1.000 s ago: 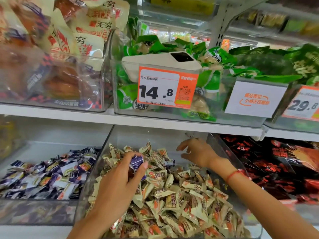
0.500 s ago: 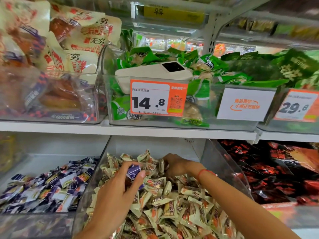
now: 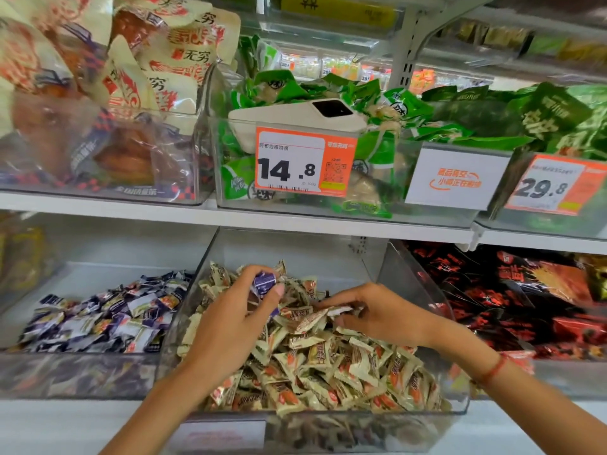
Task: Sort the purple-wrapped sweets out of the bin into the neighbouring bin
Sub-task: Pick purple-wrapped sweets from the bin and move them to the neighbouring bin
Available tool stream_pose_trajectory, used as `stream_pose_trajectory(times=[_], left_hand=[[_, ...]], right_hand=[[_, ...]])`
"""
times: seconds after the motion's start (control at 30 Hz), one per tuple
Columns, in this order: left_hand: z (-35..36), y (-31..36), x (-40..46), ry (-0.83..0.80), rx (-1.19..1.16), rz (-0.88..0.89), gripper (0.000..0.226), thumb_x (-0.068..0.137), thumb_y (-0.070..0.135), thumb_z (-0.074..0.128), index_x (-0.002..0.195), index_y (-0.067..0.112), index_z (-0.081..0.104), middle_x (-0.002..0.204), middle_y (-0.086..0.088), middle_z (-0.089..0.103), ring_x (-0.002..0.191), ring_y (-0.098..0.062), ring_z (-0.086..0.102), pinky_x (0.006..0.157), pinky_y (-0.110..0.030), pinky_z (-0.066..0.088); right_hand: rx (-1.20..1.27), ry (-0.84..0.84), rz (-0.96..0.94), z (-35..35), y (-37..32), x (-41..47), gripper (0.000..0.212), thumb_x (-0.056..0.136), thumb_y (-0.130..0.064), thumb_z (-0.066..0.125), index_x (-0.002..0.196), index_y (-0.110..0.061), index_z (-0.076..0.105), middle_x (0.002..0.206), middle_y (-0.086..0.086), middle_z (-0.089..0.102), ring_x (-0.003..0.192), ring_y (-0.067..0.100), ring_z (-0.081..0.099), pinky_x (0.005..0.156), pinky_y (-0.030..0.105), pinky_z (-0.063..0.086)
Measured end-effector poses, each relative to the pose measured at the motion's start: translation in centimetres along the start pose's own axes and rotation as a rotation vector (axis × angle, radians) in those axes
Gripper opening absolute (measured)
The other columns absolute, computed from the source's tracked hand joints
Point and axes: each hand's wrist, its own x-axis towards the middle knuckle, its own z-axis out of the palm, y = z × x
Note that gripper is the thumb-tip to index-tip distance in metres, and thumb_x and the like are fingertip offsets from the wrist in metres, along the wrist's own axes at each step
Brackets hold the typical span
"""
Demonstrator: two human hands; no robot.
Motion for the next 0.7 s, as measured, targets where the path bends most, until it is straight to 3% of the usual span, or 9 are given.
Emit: stream_pose_trajectory(times=[0.1, 0.2, 0.33, 0.4, 0.47, 0.57, 0.63, 0.7], left_hand=[[-0.3, 1.4, 0.2, -0.043, 0.096, 0.045, 0.028, 0.091, 0.052, 0.042, 0.114, 0.038, 0.047, 0.066, 0.007, 0.061, 0.040, -0.010, 0.043, 0.041, -0.024, 0.035], [0.1, 2.4, 0.4, -0.151, 0.129, 0.100, 0.025, 0.094, 0.047, 0.044, 0.115, 0.036, 0.048, 0.073, 0.012, 0.063, 0.047, -0.003, 0.049, 0.047, -0.020, 0.036], [0.8, 2.8, 0.1, -0.198, 0.047, 0.079, 0.027, 0.095, 0.039, 0.047, 0.122, 0.035, 0.048, 0.052, 0.030, 0.053, 0.037, -0.002, 0.041, 0.039, -0.016, 0.029], [0.9, 2.6, 0.1, -0.160, 0.012, 0.065, 0.031, 0.096, 0.041, 0.045, 0.126, 0.036, 0.046, 0.049, 0.021, 0.052, 0.035, -0.002, 0.038, 0.040, -0.016, 0.029], [0.8, 2.2, 0.3, -0.129, -0.032, 0.039, 0.034, 0.096, 0.044, 0.043, 0.128, 0.037, 0.045, 0.056, 0.015, 0.050, 0.039, 0.000, 0.040, 0.045, -0.015, 0.031], [0.7, 1.3, 0.5, -0.131, -0.054, 0.030, 0.042, 0.091, 0.054, 0.042, 0.133, 0.047, 0.040, 0.075, 0.014, 0.061, 0.056, 0.001, 0.051, 0.055, -0.015, 0.039], [0.5, 0.4, 0.6, -0.143, -0.070, 0.028, 0.050, 0.084, 0.065, 0.042, 0.133, 0.052, 0.040, 0.089, 0.009, 0.068, 0.073, -0.005, 0.063, 0.069, -0.032, 0.053], [-0.3, 0.3, 0.5, -0.134, -0.058, 0.019, 0.055, 0.079, 0.071, 0.041, 0.130, 0.051, 0.044, 0.093, 0.011, 0.070, 0.076, -0.010, 0.067, 0.072, -0.041, 0.056]], right_hand=[[-0.095, -0.002, -0.025, 0.1, -0.2, -1.4, 0.039, 0.097, -0.018, 0.055, 0.135, -0.029, 0.055, 0.137, -0.016, 0.053, 0.120, -0.001, 0.053, 0.092, 0.016, 0.047], [-0.087, 0.102, -0.009, 0.1, -0.2, -2.6, 0.036, 0.096, -0.018, 0.056, 0.131, -0.028, 0.058, 0.125, -0.015, 0.057, 0.102, -0.010, 0.053, 0.077, 0.005, 0.040], [0.344, 0.334, 0.086, 0.2, -0.5, -3.0, 0.029, 0.093, -0.014, 0.060, 0.118, -0.029, 0.066, 0.094, -0.014, 0.068, 0.076, 0.001, 0.062, 0.069, 0.011, 0.044], [0.580, 0.335, 0.140, 0.4, -1.3, -2.6, 0.027, 0.092, -0.014, 0.061, 0.114, -0.027, 0.067, 0.083, -0.021, 0.070, 0.071, 0.001, 0.064, 0.064, 0.010, 0.046], [0.614, 0.292, 0.118, 0.8, -2.2, -1.7, 0.027, 0.091, -0.015, 0.062, 0.116, -0.024, 0.068, 0.097, -0.017, 0.073, 0.085, 0.009, 0.068, 0.069, 0.016, 0.052], [0.543, 0.235, 0.048, 1.9, -3.6, -0.1, 0.027, 0.091, -0.015, 0.063, 0.117, -0.019, 0.068, 0.106, -0.007, 0.073, 0.092, 0.021, 0.068, 0.081, 0.031, 0.054], [0.527, 0.224, 0.021, 2.5, -4.2, 0.8, 0.029, 0.091, -0.017, 0.063, 0.119, -0.018, 0.067, 0.109, -0.006, 0.072, 0.098, 0.019, 0.069, 0.088, 0.034, 0.055], [0.553, 0.263, 0.024, 2.8, -4.7, 1.4, 0.028, 0.089, -0.019, 0.065, 0.117, -0.017, 0.068, 0.106, -0.005, 0.073, 0.091, 0.019, 0.070, 0.080, 0.034, 0.057]])
